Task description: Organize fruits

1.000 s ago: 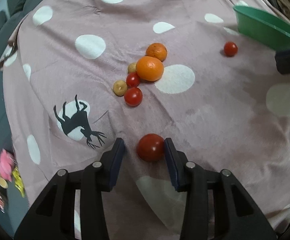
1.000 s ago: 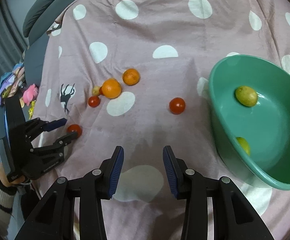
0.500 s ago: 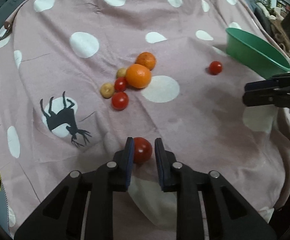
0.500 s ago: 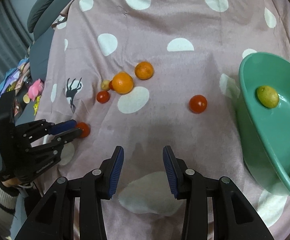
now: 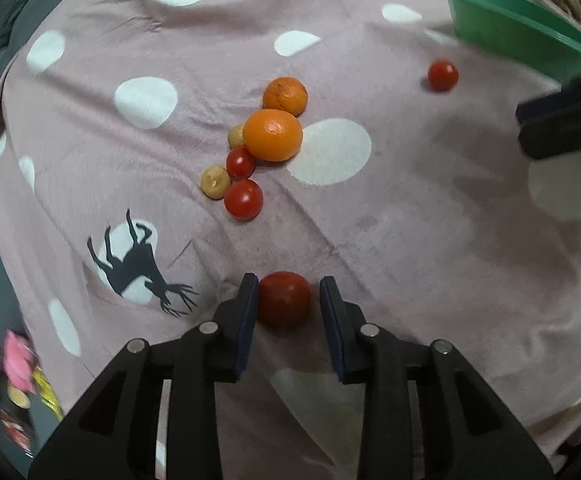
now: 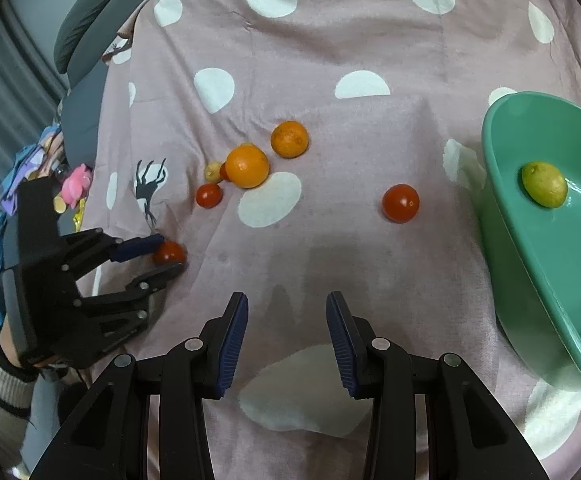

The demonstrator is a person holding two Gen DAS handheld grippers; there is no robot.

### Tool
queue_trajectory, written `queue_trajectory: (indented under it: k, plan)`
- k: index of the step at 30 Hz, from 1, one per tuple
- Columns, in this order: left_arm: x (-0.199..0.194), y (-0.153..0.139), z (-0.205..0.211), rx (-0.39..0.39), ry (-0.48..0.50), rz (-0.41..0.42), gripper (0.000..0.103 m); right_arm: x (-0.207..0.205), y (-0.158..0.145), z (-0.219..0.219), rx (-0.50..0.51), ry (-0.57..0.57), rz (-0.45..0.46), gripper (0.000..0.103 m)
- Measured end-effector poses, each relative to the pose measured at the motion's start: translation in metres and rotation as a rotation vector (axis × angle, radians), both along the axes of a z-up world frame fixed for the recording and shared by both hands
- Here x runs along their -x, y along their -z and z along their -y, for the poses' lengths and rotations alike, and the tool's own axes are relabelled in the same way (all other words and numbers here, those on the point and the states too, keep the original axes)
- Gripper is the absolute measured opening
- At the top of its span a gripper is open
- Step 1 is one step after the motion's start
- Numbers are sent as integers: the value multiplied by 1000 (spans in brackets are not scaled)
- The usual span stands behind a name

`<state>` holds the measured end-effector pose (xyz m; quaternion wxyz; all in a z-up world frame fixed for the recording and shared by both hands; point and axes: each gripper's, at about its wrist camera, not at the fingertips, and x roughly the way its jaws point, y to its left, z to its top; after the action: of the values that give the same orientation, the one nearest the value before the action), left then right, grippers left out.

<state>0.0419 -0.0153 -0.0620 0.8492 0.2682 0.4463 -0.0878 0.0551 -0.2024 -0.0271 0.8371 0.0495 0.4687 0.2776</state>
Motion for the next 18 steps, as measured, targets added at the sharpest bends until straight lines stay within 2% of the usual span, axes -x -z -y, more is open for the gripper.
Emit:
queue_trajectory:
  k: [2, 5, 7, 9, 12, 15, 18]
  plan:
    - [-1, 0, 0, -15, -2, 5, 27, 1, 0, 0, -1, -7, 1, 41]
    - [0, -7, -8, 48, -27, 12, 26, 2, 1, -1, 0, -12, -2, 41]
    - [3, -18, -16, 156, -41, 24, 18, 0, 2, -4, -2, -23, -8, 41]
    - [6, -32, -25, 274, -62, 45, 18, -4, 3, -12, -6, -48, -15, 41]
    - [6, -44, -38, 397, -98, 63, 18, -12, 2, -30, -11, -94, -12, 41]
    - [6, -44, -46, 423, -118, 43, 18, -22, 4, -49, -6, -122, -19, 41]
    - [13, -42, -43, 402, -99, 27, 18, -30, 4, -65, 9, -166, -30, 41]
